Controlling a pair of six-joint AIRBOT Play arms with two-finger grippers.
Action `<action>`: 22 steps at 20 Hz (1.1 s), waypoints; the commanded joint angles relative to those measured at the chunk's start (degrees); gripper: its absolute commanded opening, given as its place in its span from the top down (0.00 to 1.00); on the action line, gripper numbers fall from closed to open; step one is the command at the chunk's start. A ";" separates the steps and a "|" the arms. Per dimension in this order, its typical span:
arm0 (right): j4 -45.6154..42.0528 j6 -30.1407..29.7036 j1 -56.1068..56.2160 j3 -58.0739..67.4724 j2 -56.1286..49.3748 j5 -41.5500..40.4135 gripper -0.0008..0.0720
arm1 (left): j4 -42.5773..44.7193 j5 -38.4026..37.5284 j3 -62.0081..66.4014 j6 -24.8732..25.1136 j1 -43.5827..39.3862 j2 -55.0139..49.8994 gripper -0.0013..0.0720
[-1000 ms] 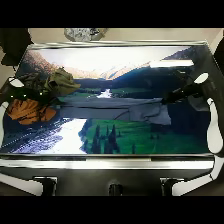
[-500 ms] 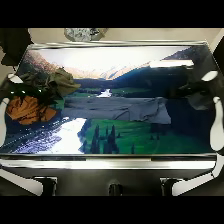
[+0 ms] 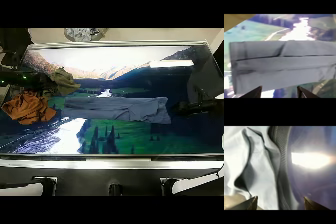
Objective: Fold the shirts.
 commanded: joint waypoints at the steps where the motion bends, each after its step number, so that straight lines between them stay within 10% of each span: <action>1: 8.09 -0.04 0.00 -5.86 -0.07 -4.02 0.02 | 0.00 0.15 0.04 0.02 -4.35 3.56 0.24; 12: 15.26 0.17 13.68 -5.97 -2.95 -10.80 0.06 | 0.00 -2.32 0.04 0.07 -9.97 3.98 0.24; 15: 16.24 0.17 14.34 -5.66 -2.58 -11.65 0.93 | 0.00 -2.29 -0.02 0.09 -10.03 3.96 0.25; 16: 16.20 -0.37 14.32 -5.11 -1.73 -11.37 0.94 | -0.04 -2.16 -0.31 0.11 -10.10 3.93 0.27; 19: 13.53 -0.98 14.36 -0.63 2.29 -7.39 0.94 | -0.52 1.38 -3.50 1.90 -12.79 3.32 0.88; 22: 7.17 3.32 14.38 5.27 7.17 0.52 0.94 | -4.94 12.09 -10.93 1.99 -19.28 1.27 0.93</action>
